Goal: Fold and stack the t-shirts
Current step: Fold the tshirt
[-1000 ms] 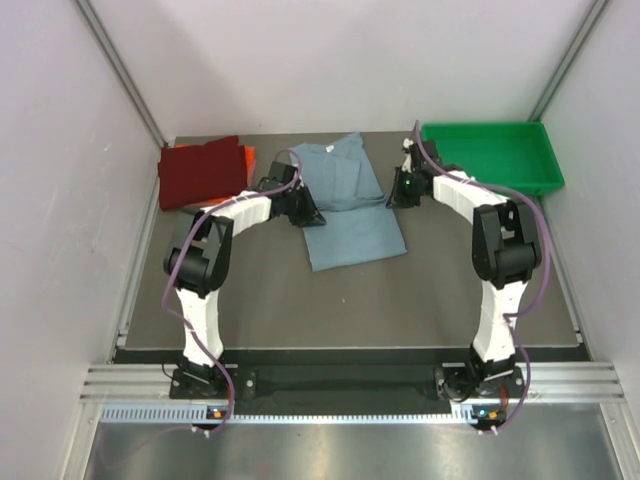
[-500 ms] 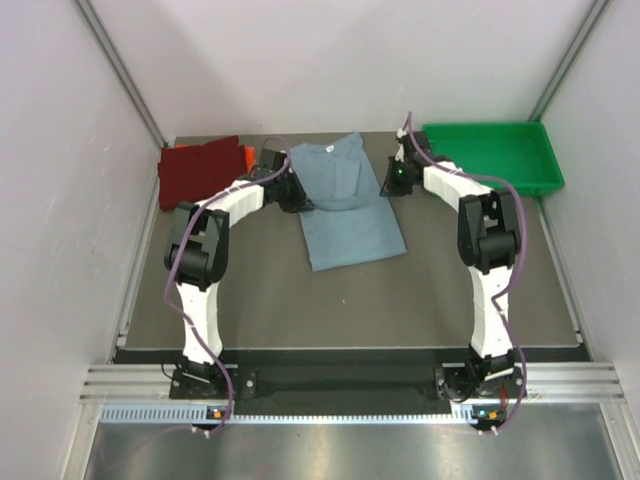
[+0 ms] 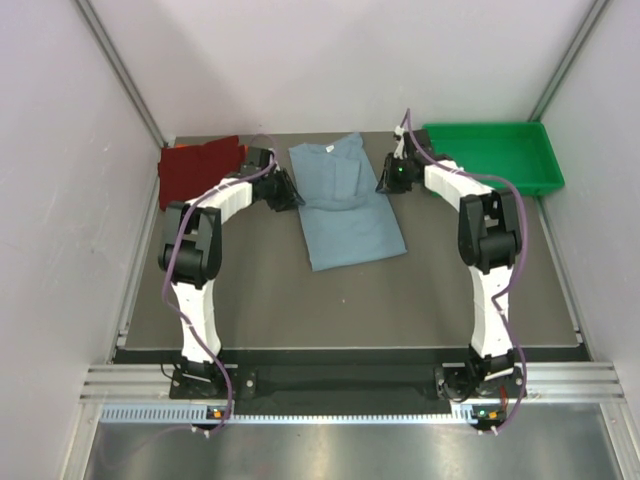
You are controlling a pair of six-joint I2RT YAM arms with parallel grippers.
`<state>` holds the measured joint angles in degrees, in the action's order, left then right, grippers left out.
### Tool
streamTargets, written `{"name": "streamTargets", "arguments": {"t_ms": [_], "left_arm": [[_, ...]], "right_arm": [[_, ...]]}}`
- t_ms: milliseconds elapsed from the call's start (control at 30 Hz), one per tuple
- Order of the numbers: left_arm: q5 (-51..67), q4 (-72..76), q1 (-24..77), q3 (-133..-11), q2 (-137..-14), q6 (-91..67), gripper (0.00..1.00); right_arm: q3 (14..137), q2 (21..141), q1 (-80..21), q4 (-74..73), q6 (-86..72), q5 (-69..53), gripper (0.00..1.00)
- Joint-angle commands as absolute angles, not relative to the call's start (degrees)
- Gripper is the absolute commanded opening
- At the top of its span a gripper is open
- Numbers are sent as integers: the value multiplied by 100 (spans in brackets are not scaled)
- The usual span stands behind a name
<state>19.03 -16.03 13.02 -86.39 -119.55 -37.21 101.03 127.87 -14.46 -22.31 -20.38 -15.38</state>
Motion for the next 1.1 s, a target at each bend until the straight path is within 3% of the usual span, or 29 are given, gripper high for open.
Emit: {"name": "streamTargets", "arguments": {"t_ms": [0, 233, 1067], "left_arm": [[2197, -1678, 1213, -8886, -11619, -3165, 37], [2513, -1723, 1213, -8851, -11680, -2312, 42], [2768, -1784, 1213, -9316, -12208, -1952, 40]], "right_arm": [[10204, 12402, -1354, -1926, -1557, -2012, 25], [10564, 12700, -1125, -2302, -853, -2768, 26], [11320, 13790, -914, -2479, -149, -3744, 27]]}}
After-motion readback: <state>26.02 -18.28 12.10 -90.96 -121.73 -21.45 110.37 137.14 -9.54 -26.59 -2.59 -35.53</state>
